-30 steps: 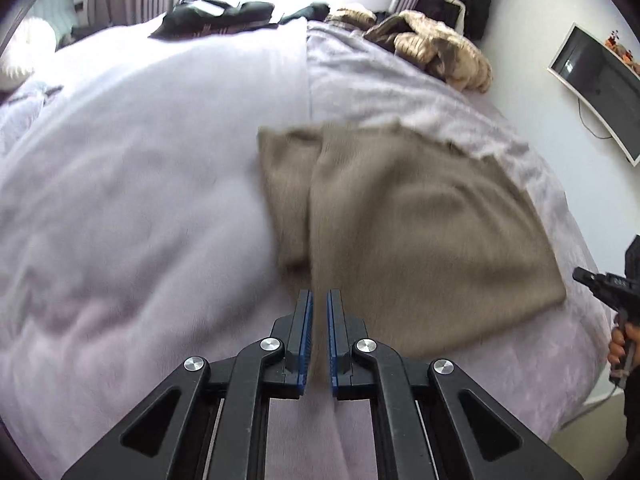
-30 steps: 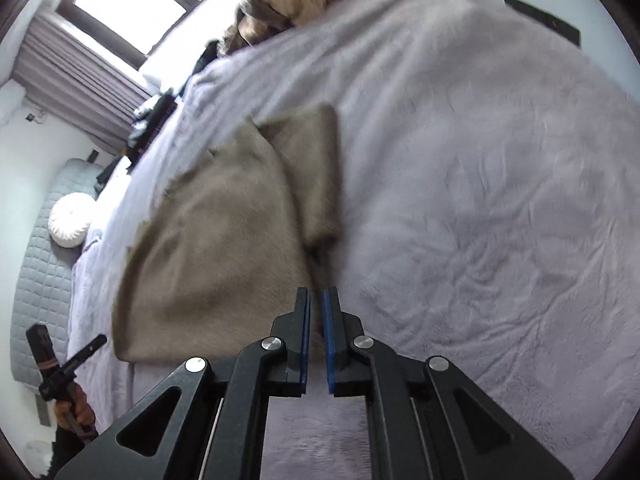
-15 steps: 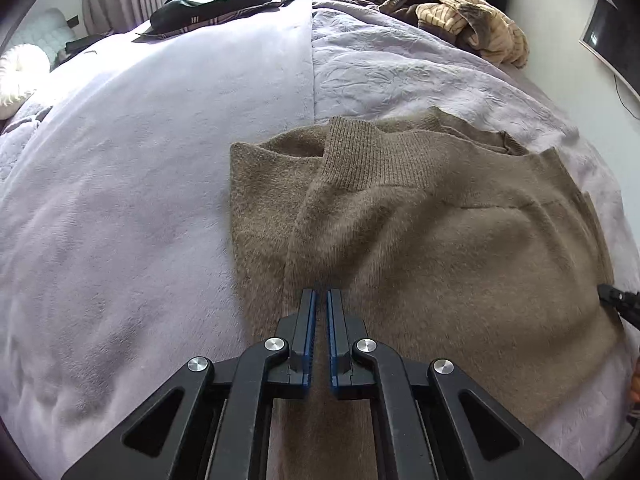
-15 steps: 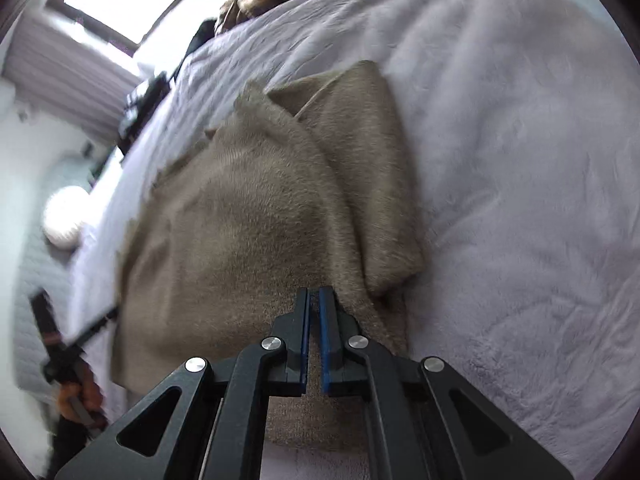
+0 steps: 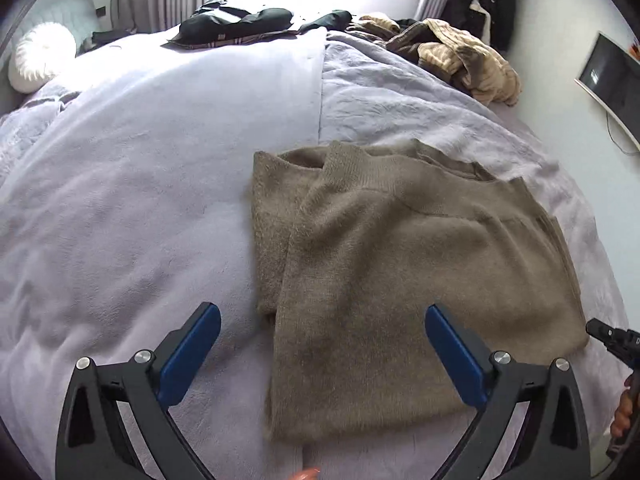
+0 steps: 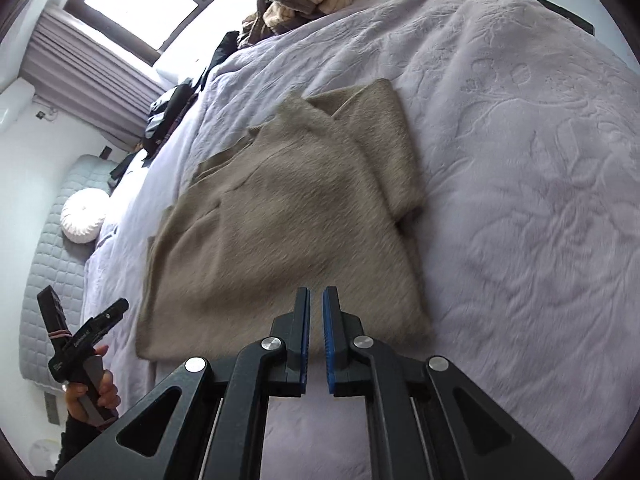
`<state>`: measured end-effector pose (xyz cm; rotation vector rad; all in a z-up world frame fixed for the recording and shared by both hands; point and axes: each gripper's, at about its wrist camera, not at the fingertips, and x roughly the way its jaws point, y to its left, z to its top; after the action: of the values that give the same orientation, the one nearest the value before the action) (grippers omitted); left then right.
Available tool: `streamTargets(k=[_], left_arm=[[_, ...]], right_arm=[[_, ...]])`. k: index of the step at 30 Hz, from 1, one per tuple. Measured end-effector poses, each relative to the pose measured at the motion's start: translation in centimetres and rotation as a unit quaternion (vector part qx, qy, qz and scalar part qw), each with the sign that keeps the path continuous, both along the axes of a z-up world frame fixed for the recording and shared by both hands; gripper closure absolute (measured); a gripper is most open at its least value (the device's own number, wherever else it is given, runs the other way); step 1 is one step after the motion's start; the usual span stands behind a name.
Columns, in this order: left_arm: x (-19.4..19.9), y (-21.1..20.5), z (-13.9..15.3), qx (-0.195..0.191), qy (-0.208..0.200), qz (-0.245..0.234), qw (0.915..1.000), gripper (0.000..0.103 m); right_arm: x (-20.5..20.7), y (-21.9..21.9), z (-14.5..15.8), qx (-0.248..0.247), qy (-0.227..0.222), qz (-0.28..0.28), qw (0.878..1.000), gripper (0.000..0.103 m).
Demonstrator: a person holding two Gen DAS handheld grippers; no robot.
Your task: Fold small clothes
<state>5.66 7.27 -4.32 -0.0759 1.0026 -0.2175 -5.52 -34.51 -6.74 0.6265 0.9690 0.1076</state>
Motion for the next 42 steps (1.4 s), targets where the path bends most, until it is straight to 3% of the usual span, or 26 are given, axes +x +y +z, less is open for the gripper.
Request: streamTargets(k=[3,5,8,14,25,29,33,36,37,42], left_arm=[[-0.8,0.3,0.1,-0.005,0.009,-0.003,0.9999,0.001],[-1.6,0.6,0.1,0.0,0.013,0.001,0.9999,0.001],[-2.4,0.8,-0.7,0.01,0.029,0.004,0.9995,0.001],[-4.8,0.9,-0.9,0.033,0.025,0.002,0.9991,0.001],[-7.1,2.9,-1.3,0.016,0.019,0.015,0.9996,0.001],[-8.2,5.2,-1.5,-0.063,0.013,0.032,0.9974,0.001],[-8.9,6.6,-1.8,-0.118,0.042,0.032,0.9916,0.001],[-9.8,7.3,-1.7,-0.102,0.028,0.042,0.9935,0.001],[-9.9,7.4,-1.7,-0.093,0.03,0.042,0.9943,0.001],[-10.2,8.3,-3.1,-0.07,0.057,0.049,0.9948,0.001]], right_arm=[[-0.6,1.1,-0.1,0.005,0.003,0.006,1.0,0.089],[-1.0,1.8,-0.1,0.01,0.003,0.01,1.0,0.073],[-1.6,3.0,0.0,0.014,0.0,0.017,1.0,0.059],[-2.4,5.5,0.0,0.023,0.002,0.034,0.999,0.053],[-2.9,11.7,-1.3,0.041,0.02,0.066,0.997,0.052],[-2.8,13.7,-1.7,0.05,0.025,0.077,0.995,0.052],[-2.8,15.5,-1.9,0.048,0.027,0.091,0.994,0.052],[-2.9,16.7,-2.0,0.051,0.026,0.097,0.994,0.052],[-2.9,17.0,-2.2,0.053,0.027,0.098,0.993,0.047],[-2.7,19.2,-3.2,0.075,0.033,0.105,0.991,0.045]])
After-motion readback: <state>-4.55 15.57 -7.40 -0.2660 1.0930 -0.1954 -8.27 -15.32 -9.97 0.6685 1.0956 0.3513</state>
